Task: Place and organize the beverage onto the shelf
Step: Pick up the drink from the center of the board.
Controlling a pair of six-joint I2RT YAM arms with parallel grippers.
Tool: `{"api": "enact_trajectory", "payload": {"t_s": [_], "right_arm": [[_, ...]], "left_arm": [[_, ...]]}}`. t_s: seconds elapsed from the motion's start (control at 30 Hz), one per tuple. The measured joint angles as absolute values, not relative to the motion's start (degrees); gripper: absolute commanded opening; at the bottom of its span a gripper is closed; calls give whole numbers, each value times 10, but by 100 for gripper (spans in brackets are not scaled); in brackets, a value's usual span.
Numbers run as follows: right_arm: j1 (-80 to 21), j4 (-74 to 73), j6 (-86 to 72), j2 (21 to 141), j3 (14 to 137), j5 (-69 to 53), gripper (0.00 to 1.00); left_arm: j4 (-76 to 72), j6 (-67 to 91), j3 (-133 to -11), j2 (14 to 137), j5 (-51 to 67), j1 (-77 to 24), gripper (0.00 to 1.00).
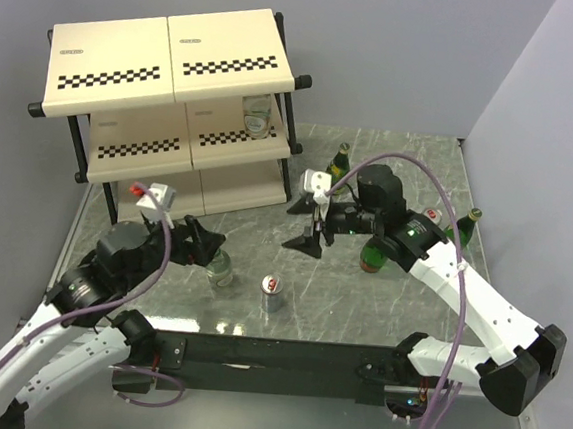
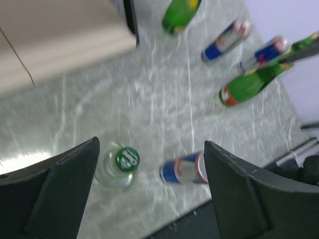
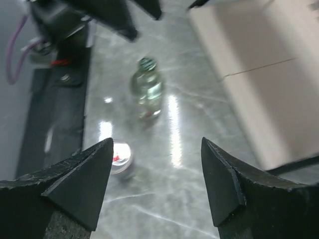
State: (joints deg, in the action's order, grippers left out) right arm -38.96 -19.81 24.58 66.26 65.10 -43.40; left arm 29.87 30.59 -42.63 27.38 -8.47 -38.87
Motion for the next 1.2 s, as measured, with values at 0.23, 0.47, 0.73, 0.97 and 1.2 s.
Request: {"api": "enact_trajectory", "payload": {"t_s": [0.23,0.47,0.73,0.97,1.2], "right_arm": [[-388,-242,249,647,583,-482,77],[-387,-246,250,647,569,-493,77],[-381,-246,249,648,566,-497,77],[-378,-246,250,652,566,-502,77],[-369,-246,250,656,566,-507,77]], "left_arm": [[366,374,-430,334,-74,-389,86],[388,417,-430,348,-84,-389,78],[374,427,-413,384,-104,-389,74],[359,426,-413,427,-110,-389,68],[358,425,-413,449,-129,-395,63]]}}
